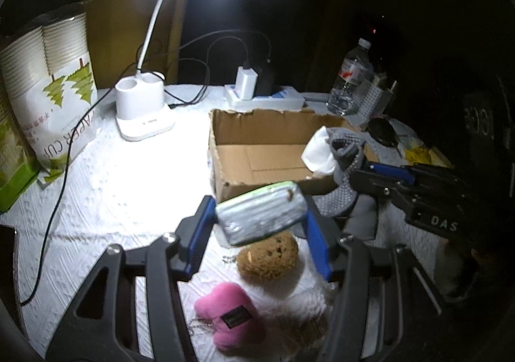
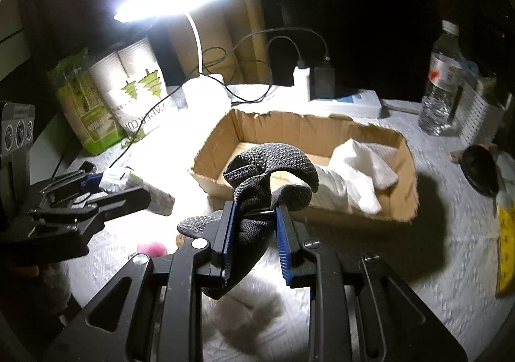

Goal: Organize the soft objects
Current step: 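Lower the glove and packet into the box and open both grippers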

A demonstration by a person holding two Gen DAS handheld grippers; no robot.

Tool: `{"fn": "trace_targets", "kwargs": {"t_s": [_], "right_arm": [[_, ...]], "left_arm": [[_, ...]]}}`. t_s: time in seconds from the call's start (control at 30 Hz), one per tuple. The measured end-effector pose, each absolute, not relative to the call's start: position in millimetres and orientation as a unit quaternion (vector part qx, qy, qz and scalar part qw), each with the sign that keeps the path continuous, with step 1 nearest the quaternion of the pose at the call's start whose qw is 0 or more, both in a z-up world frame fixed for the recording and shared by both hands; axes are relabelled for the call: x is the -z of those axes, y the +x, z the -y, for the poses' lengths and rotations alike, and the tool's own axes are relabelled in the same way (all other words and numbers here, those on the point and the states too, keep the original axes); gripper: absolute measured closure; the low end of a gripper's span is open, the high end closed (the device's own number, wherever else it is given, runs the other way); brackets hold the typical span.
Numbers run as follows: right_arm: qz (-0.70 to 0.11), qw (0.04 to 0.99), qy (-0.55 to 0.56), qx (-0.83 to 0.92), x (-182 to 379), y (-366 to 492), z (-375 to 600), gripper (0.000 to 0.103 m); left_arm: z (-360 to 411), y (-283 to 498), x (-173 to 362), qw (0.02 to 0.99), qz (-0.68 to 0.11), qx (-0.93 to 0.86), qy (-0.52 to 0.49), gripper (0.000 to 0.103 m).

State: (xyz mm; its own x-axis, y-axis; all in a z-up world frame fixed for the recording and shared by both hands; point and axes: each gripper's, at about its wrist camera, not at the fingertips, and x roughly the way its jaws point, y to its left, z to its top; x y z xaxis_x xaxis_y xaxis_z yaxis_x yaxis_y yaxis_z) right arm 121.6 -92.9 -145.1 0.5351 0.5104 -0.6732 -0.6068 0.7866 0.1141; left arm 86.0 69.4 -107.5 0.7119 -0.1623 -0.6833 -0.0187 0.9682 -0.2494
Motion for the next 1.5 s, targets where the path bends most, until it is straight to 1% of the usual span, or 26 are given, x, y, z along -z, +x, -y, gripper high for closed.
{"fn": "trace_targets", "kwargs": {"t_s": [0.27,0.73,1.2,1.5], "right_arm": [[-0.355,0.870,-0.081,-0.332,137.5,151.5,79.1,0.078],[-0.375,0.880,-0.047,-0.289,156.0,216.7,115.8,0.077],[-0.390,0.879,-0.037,-0.273,176.1,243.9,144.1,0.077],[-0.398,0.879,-0.044,-0.259,189.7,247.4,150.8,0.077]], "left_arm": [[-77.1,100.6,92.5,0.927,-0.353,0.027,-0.122,0.048],[-56.1,150.5,90.8,0.926,-0.360,0.039,-0.106,0.048],[-27.6,201.3,119.7,0.912,-0.390,0.060,-0.111,0.048],[-7.9,227.6,143.9,0.895,-0.426,0.072,-0.108,0.047]]}}
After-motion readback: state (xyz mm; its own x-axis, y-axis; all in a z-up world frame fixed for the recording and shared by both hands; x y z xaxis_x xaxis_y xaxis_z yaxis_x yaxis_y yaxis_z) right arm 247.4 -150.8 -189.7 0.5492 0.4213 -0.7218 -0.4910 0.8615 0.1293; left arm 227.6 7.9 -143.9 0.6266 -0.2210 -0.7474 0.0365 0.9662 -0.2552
